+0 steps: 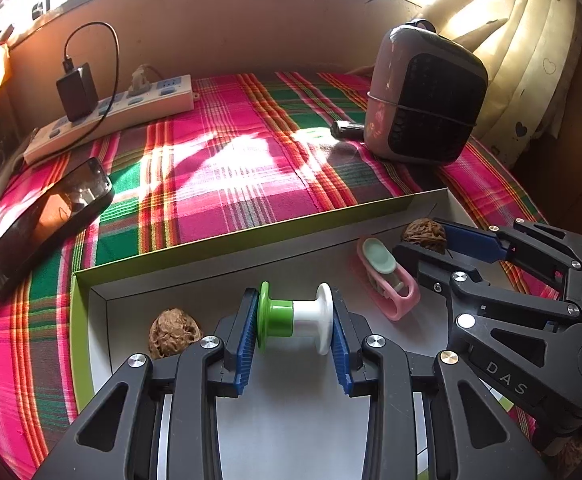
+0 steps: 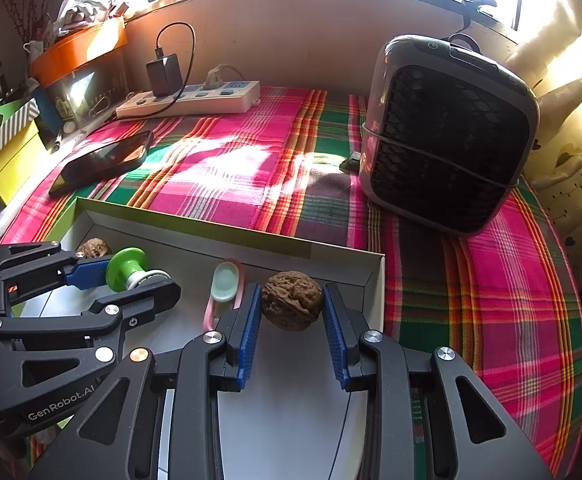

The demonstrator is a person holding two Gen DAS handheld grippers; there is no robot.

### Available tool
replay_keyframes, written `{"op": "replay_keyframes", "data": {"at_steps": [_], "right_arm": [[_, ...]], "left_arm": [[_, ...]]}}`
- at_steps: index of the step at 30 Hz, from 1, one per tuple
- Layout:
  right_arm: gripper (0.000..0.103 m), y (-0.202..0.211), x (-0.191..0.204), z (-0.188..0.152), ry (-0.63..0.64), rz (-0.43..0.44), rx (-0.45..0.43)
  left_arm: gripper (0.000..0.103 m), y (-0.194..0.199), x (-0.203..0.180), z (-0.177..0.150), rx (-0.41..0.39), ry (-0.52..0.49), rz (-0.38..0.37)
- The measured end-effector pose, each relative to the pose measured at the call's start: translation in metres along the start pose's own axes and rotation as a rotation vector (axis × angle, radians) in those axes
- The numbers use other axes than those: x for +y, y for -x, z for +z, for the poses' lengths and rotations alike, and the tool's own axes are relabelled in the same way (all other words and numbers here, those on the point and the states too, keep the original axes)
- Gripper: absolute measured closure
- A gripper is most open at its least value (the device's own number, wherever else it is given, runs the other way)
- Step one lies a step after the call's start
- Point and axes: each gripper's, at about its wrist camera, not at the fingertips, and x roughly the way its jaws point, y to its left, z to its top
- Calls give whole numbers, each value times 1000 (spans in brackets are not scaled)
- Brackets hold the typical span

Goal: Organize objects
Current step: 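Carry spool and walnut into the green box tray and open both tools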

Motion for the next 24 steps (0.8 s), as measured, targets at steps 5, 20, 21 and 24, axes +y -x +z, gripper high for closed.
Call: {"op": "replay_keyframes", "data": {"at_steps": [5,20,21,24], "right_arm": [[71,-2,3,0,6,1,6],[71,-3,5,0,11,-24,4],[71,-3,5,0,10,-25,4],[70,-2,4,0,7,-26,4]], "left_arm": [[72,0,0,0,2,1,-2],[71,-1,-2,0,4,-8,11],[71,-1,-2,1,4,-8,12],[69,-1,-3,0,4,-12,19]]}}
